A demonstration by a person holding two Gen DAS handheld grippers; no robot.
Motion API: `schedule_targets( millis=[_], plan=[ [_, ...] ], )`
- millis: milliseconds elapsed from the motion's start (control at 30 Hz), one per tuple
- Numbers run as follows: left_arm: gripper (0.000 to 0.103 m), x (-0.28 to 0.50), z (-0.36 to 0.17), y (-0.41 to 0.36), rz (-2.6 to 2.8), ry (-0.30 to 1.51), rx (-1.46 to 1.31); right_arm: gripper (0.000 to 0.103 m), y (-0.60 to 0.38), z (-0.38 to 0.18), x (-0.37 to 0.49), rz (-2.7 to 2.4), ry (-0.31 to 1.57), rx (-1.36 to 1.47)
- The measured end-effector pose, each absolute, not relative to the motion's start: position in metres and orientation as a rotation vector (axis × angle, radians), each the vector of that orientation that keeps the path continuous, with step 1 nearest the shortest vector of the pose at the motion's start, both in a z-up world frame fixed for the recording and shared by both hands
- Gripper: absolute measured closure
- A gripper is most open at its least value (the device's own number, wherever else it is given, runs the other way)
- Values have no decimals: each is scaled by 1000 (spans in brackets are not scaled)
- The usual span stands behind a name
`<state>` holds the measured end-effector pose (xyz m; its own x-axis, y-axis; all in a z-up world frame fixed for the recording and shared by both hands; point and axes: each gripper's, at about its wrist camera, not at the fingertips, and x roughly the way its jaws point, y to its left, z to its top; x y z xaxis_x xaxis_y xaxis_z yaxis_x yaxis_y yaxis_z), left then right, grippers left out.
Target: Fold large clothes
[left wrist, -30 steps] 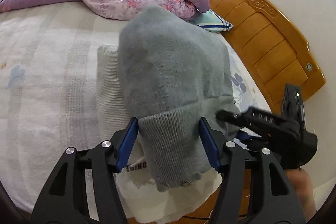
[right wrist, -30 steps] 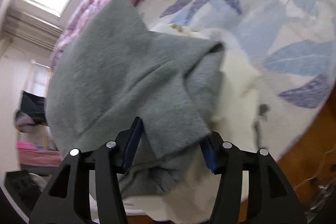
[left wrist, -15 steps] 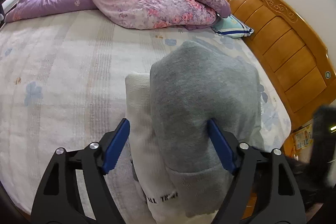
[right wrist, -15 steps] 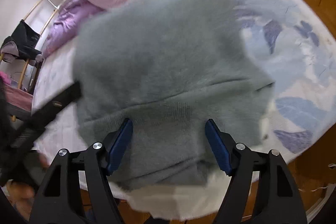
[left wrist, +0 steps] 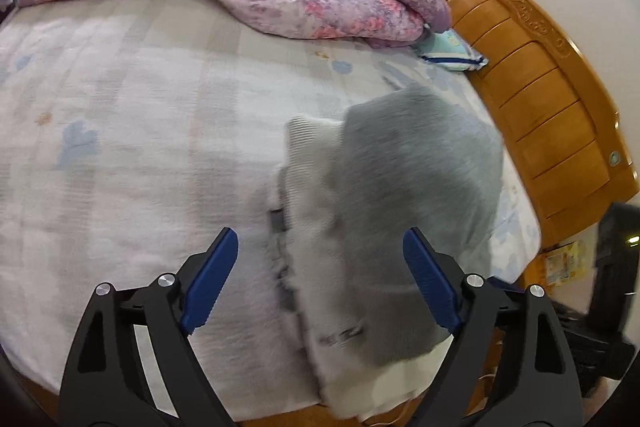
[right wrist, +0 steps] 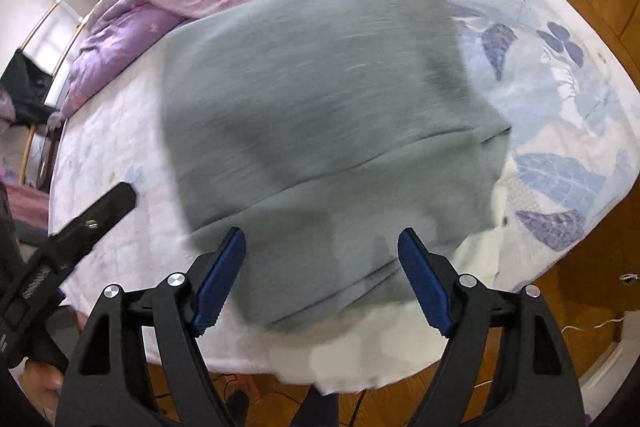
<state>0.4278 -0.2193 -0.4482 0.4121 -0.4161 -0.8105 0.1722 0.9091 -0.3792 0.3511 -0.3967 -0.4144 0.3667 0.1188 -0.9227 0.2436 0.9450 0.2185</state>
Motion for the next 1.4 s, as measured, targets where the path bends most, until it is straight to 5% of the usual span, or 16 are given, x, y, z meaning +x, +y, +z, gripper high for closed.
schedule_targets(
  millis=[533, 1400],
  plan=[
    [15, 394, -402, -65, -388, 1058, -153, 20, -215, -367, 311, -172, 1126, 255],
    [10, 297, -218, 104, -430, 923, -116, 18, -37, -206, 230, -316, 978, 63]
  ],
)
